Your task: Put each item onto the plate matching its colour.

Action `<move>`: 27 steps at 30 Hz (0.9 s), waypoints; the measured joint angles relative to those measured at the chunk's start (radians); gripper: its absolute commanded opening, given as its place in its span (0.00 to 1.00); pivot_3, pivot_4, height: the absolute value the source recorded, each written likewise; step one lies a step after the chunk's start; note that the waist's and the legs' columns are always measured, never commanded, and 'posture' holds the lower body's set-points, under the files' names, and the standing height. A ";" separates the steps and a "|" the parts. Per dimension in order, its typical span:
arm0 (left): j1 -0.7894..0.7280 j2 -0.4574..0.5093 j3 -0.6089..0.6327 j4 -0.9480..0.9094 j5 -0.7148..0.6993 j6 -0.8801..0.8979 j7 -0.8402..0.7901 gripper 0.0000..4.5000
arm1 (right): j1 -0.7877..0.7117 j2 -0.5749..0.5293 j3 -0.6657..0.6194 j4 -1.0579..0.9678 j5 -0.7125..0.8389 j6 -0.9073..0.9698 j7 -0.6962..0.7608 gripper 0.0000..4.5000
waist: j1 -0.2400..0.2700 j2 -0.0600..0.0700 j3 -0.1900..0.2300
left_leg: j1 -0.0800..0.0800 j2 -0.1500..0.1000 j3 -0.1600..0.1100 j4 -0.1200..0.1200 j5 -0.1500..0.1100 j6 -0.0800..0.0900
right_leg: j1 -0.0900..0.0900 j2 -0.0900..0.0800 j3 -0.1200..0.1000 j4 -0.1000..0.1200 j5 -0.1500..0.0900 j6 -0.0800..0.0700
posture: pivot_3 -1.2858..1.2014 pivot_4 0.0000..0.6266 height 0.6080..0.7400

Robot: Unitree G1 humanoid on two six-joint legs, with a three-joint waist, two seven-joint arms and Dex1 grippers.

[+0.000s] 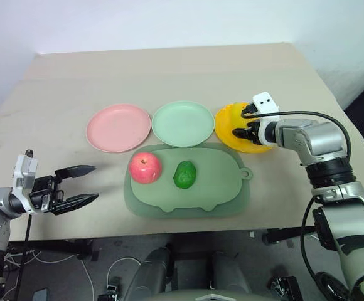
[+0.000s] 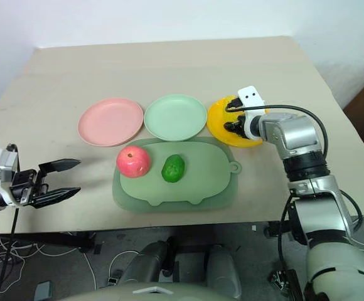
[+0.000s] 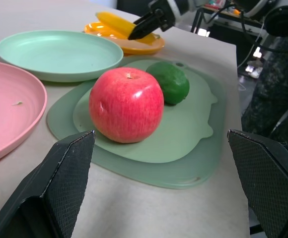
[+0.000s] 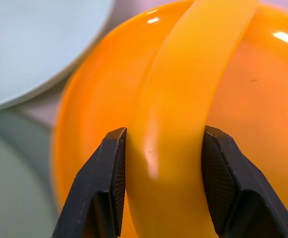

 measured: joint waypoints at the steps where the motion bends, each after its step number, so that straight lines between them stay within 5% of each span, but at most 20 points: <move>1: 0.003 0.000 0.001 -0.002 0.000 0.004 0.002 1.00 | -0.004 0.001 0.000 0.014 -0.013 -0.011 0.000 0.39 | 0.000 0.000 0.000 | 0.000 0.000 0.000 0.000 0.000 0.000 | 0.000 0.000 0.000 0.000 0.000 0.000 | 0.52 0.24 0.98; 2: 0.008 0.000 0.003 -0.003 0.000 0.006 0.004 1.00 | -0.006 0.003 0.000 0.026 -0.027 -0.024 0.000 0.39 | 0.000 0.000 0.000 | 0.000 0.000 0.000 0.000 0.000 0.000 | 0.000 0.000 0.000 0.000 0.000 0.000 | 0.52 0.24 0.98; 10: 0.035 0.000 0.028 -0.026 -0.002 0.010 0.010 1.00 | -0.008 0.007 -0.001 0.033 -0.073 -0.021 0.057 0.98 | -0.002 0.000 0.000 | 0.000 0.001 0.000 0.000 0.000 0.000 | 0.000 0.001 0.000 0.001 0.000 0.000 | 0.52 0.24 0.98; 20: 0.033 0.000 0.029 -0.030 -0.002 0.014 0.011 1.00 | 0.031 -0.038 -0.125 -0.319 0.134 0.182 0.257 0.99 | 0.000 0.000 0.000 | 0.000 0.002 -0.001 0.000 0.000 0.000 | -0.001 0.001 0.000 0.000 0.000 0.000 | 0.52 0.24 0.98; 27: 0.029 0.000 0.029 -0.028 -0.001 0.014 0.010 1.00 | 0.128 0.076 -0.131 -0.625 0.279 0.444 0.192 0.99 | -0.001 0.000 0.000 | -0.001 0.003 0.000 -0.001 0.000 0.000 | -0.007 0.002 0.002 0.001 0.001 -0.002 | 0.52 0.24 0.98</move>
